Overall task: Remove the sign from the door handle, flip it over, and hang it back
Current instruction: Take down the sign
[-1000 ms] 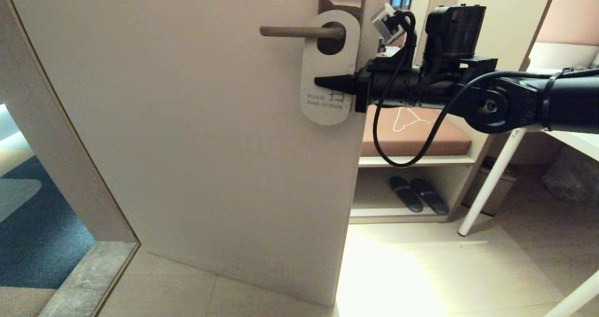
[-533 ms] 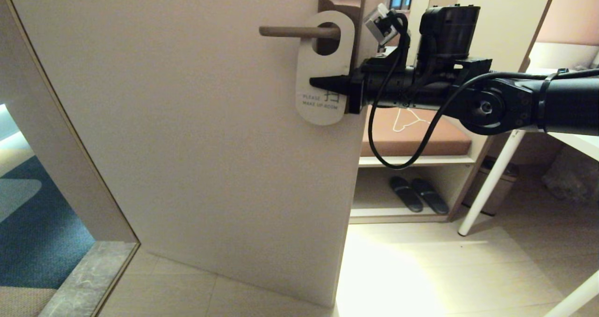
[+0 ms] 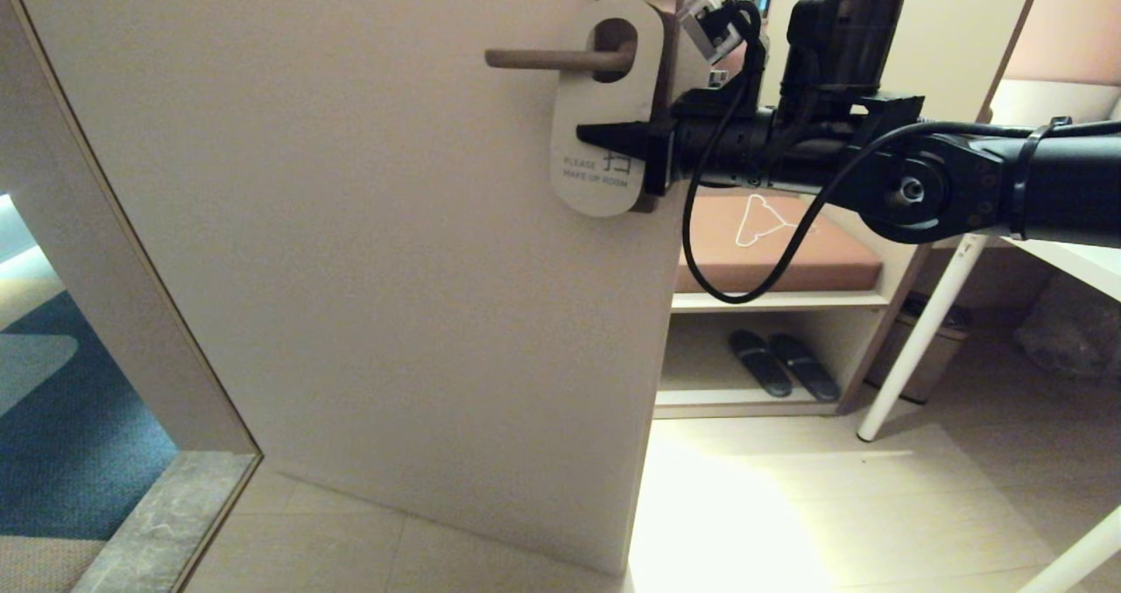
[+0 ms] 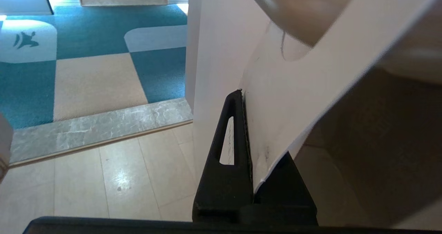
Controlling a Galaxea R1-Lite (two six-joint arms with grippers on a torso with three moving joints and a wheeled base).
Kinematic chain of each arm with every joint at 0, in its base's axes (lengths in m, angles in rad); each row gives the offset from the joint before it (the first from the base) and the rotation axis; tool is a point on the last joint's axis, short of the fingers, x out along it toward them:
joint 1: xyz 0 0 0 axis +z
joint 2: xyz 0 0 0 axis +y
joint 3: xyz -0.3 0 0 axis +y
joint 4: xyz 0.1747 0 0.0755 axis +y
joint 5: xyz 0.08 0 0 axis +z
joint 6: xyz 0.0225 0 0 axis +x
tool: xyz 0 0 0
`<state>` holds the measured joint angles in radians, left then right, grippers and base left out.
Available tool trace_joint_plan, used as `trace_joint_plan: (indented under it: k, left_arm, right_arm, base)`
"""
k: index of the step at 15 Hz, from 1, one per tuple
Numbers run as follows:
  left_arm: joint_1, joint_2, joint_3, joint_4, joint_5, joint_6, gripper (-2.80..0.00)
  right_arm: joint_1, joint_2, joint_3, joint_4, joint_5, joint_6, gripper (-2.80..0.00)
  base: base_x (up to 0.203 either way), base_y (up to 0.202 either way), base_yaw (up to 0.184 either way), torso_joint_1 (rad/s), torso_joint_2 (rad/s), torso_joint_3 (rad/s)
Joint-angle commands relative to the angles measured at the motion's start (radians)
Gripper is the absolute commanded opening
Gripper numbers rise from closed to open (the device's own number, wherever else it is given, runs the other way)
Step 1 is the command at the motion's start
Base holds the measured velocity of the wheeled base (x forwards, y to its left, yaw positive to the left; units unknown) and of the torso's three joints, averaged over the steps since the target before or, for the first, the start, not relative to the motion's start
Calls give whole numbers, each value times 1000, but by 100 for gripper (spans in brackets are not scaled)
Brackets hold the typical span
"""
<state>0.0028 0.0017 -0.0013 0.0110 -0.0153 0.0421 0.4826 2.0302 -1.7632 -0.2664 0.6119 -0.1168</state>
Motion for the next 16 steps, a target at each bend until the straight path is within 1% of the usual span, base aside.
trace_joint_plan:
  k: [1, 4, 7, 10, 11, 13, 16]
  left_arm:
    - [0, 1, 0, 0, 1, 1, -280]
    - [0, 1, 0, 0, 0, 1, -280]
    - [0, 1, 1, 0, 0, 1, -280]
    - [0, 1, 0, 0, 0, -1, -280]
    - [0, 1, 0, 0, 1, 1, -280]
    - [0, 1, 1, 0, 1, 0, -280]
    - [0, 1, 0, 0, 0, 1, -280]
  right_arm:
    - [17, -1, -5, -2, -2, -2, -280]
    - [43, 1, -18, -4, -7, -4, -280]
    - [66, 1, -19, -4, -57, -7, -280]
    - [85, -1, -16, -4, -84, -12, -280]
    - [89, -1, -14, -4, -105, -14, -280]
    - [100, 3, -7, -2, -160, -51, -280]
    - [110, 22, -9, -2, -217, -82, -280]
  base:
    - [0, 0, 0, 0, 0, 0]
    - [0, 0, 0, 0, 0, 0]
    - [0, 0, 0, 0, 0, 0]
    - [0, 0, 0, 0, 0, 0]
    - [0, 0, 0, 0, 0, 0]
    - [0, 0, 0, 0, 0, 0]
    - [0, 0, 0, 0, 0, 0]
